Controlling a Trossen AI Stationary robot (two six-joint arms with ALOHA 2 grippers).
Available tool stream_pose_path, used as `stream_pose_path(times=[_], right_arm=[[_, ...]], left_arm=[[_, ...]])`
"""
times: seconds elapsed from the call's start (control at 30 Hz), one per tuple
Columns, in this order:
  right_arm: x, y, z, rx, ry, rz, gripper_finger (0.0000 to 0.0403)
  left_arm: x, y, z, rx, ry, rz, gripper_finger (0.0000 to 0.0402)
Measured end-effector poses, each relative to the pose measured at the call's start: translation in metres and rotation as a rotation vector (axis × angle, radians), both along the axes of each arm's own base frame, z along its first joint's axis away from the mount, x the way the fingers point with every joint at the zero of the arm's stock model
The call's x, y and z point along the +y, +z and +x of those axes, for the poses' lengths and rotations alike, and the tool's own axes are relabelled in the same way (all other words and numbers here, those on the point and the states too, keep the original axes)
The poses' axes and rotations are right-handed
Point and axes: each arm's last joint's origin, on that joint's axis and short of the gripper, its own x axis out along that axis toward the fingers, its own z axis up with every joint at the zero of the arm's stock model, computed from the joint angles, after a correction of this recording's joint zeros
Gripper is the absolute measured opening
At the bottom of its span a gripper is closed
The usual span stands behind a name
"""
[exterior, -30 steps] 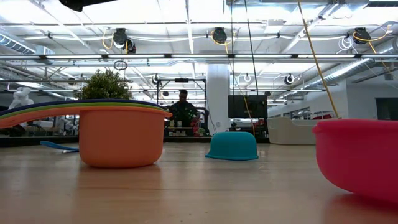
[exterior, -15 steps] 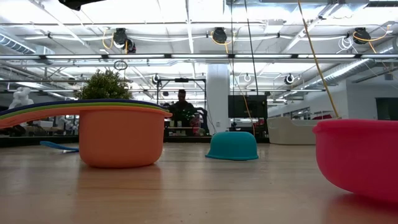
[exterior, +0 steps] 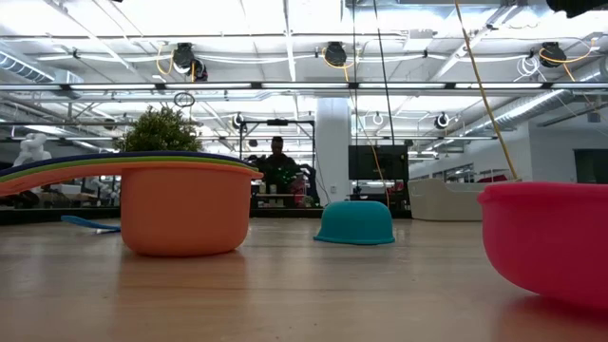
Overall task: Nest measuring cups in basket
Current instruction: Stack the yellow measuring cup on the dark blue measuring cup
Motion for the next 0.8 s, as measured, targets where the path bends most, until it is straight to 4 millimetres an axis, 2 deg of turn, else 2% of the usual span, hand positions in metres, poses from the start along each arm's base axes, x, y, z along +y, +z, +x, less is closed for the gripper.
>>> stream_pose_path(times=[0.47, 0.8], right_arm=[[0.0, 0.0, 0.0, -0.002, 0.006, 0.024, 0.0], [0.0, 0.002, -0.001, -0.02, 0.009, 0.043, 0.0]], left_arm=[[0.0, 0.018, 0.0, -0.14, 0.012, -0.079, 0.0243], [0.003, 0.019, 0.002, -0.161, 0.027, -0.127, 0.0238]])
